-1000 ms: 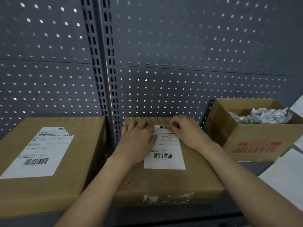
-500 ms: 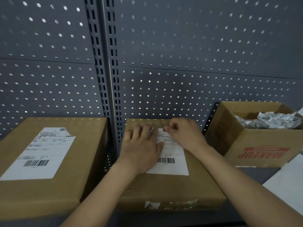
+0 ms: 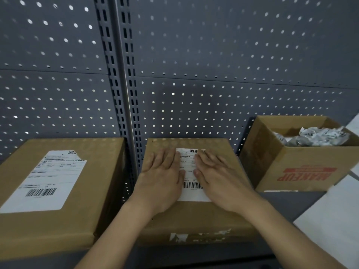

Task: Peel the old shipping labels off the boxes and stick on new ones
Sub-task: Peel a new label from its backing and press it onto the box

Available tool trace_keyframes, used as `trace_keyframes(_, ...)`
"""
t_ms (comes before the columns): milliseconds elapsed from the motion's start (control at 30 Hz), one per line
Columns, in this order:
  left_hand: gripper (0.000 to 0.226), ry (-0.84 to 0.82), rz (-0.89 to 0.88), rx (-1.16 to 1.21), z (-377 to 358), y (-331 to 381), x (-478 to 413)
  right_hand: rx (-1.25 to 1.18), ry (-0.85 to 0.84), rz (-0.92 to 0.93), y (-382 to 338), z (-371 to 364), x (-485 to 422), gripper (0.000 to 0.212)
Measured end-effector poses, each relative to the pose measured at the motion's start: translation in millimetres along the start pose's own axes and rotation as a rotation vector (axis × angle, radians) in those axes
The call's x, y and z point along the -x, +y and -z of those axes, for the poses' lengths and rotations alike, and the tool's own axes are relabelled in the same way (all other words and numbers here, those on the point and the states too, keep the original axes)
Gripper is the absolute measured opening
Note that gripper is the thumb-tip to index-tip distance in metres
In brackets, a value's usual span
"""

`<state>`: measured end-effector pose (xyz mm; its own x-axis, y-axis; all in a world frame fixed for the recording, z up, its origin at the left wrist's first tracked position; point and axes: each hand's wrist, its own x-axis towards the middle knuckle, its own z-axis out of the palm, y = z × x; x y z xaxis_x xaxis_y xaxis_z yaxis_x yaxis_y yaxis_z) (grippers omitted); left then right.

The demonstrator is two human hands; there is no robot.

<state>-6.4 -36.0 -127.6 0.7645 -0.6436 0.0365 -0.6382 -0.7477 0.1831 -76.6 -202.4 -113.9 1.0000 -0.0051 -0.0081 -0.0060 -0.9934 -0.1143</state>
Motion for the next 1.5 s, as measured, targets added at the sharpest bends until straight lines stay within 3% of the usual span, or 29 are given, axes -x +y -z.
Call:
trace_keyframes(167,0.06,-0.018,0.01,-0.001,-0.6,0.7,-1.6,-0.007,-0.032,-0.028,-0.6,-1.4,-2.5,0.057)
trace_keyframes(367,0.054,0.144,0.01,0.085,9.1,3.8,7.0,0.0,0.085,0.02,-8.4,12.7,14.4,0.049)
trace_keyframes(600,0.061,0.004,-0.029,0.023,4.6,0.8,17.2,0.0,-0.076,0.075,-7.2,2.0,21.6,0.059)
trace_keyframes(867,0.06,-0.015,-0.005,0.004,5.5,2.7,16.2,-0.014,-0.049,0.053,-8.9,2.0,21.5,0.058)
trace_keyframes(1067,0.061,0.1,-0.017,0.199,16.9,2.0,24.8,-0.239,0.105,-0.04,-10.4,14.9,35.1,0.052)
trace_keyframes(1167,0.063,0.143,0.119,0.359,18.2,-3.6,32.6,-0.298,0.216,-0.113,3.0,20.2,43.0,0.052)
trace_keyframes(1267,0.07,0.15,0.241,0.506,18.7,-9.0,38.8,-0.371,0.207,-0.276,16.5,18.4,52.3,0.063)
trace_keyframes(1400,0.076,0.075,0.416,0.785,23.4,-5.2,47.3,-0.564,0.15,-0.421,23.6,11.8,58.7,0.061)
trace_keyframes(1500,0.073,0.07,0.476,0.996,19.4,-2.4,50.8,-0.766,0.209,-0.456,29.4,4.6,58.5,0.053)
